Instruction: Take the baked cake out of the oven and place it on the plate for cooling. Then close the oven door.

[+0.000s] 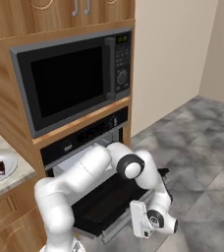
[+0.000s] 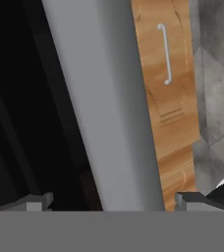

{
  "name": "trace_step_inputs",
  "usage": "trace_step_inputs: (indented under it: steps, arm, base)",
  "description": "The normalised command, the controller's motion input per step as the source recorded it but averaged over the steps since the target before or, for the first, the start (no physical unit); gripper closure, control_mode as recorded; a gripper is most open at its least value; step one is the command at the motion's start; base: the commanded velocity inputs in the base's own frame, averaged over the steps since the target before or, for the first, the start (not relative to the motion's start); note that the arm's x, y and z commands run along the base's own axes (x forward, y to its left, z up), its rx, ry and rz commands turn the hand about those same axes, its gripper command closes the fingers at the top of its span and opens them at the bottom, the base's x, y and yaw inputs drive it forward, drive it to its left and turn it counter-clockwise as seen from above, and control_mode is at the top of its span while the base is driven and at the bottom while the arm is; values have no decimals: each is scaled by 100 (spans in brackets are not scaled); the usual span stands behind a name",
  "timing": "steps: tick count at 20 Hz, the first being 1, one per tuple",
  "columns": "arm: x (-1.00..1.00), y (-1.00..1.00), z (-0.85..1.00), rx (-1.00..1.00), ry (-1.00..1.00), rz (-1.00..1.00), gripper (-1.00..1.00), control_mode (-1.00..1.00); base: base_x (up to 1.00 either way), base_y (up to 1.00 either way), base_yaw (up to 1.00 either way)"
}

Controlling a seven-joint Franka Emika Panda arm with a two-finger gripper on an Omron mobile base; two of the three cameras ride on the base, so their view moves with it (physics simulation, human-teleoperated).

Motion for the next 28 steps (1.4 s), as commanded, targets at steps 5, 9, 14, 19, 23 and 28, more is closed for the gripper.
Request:
trace_step_inputs:
  steps: [5, 9, 14, 19, 23, 28]
  arm:
    - [0, 92, 44, 41, 2, 9, 100, -100]
    - [0, 79, 42, 53, 4, 12, 100, -100]
    - [0, 67, 32, 63, 8, 14, 100, -100]
    - [0, 54, 25, 71, 14, 16, 100, -100]
    - [0, 46, 20, 78, 19, 18, 100, -100]
    - [5, 45, 6, 80, 21, 20, 100, -100]
  base:
    - [0, 0, 0]
    - [0, 0, 0]
    - [0, 0, 0]
    - [0, 0, 0]
    - [0, 0, 0]
    - [0, 0, 0]
